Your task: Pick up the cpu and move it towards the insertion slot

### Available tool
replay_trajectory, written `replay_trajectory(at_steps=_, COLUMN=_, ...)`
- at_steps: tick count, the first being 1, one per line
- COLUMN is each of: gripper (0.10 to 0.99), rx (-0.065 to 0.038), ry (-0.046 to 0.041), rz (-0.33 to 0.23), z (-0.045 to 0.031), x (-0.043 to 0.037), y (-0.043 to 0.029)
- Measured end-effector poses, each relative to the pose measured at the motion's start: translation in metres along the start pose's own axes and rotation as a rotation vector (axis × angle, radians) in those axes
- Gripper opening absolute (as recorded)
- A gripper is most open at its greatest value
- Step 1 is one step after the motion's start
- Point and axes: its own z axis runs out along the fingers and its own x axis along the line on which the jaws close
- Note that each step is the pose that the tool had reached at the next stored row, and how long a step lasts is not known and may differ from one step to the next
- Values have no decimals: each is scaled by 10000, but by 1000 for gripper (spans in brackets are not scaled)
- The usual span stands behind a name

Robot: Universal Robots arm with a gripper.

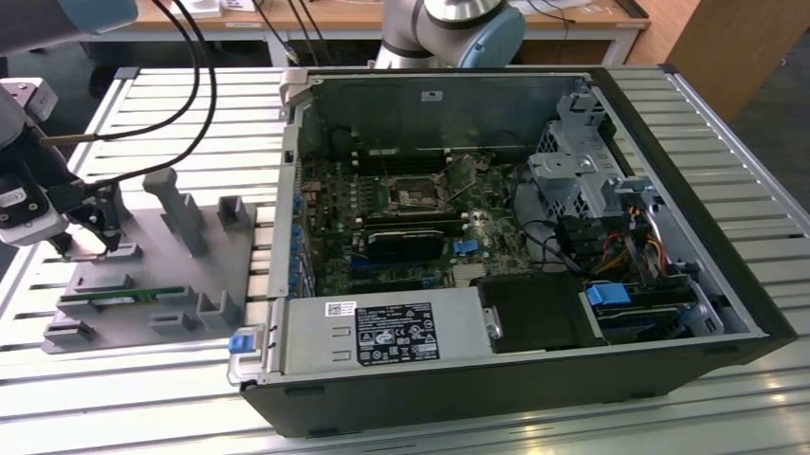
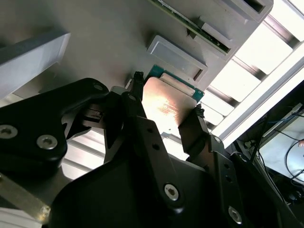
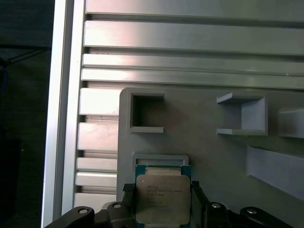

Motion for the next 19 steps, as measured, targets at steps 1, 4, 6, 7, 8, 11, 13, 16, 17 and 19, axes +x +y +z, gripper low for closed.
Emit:
replay_trajectory(at_steps=1, gripper=545, rx=0, ry=1, rz=0, z=-3, x=0, y=1)
replay_trajectory(at_steps=4, gripper=545, rx=0, ry=0, rz=0, z=-13, x=0, y=4)
replay_trajectory(at_steps=6, gripper=545, rx=0, ry=0, rz=0, z=-20, x=0, y=6)
replay_trajectory(at_steps=7, gripper=545, rx=0, ry=1, rz=0, z=-23, x=0, y=7)
replay_trajectory(at_steps=8, gripper=545, rx=1, ry=1, rz=0, z=-27, x=0, y=8)
replay_trajectory(at_steps=11, gripper=545, rx=0, ry=0, rz=0, z=-35, x=0, y=11)
replay_trajectory(at_steps=13, gripper=545, rx=0, ry=1, rz=0, z=-41, x=0, y=13)
replay_trajectory(at_steps=16, gripper=545, rx=1, ry=2, rz=0, z=-51, x=0, y=16)
replay_trajectory(at_steps=17, gripper=545, rx=1, ry=2, rz=0, z=-55, x=0, y=17)
replay_trajectory(at_steps=19, gripper=545, rx=1, ry=1, rz=0, z=-62, x=0, y=19)
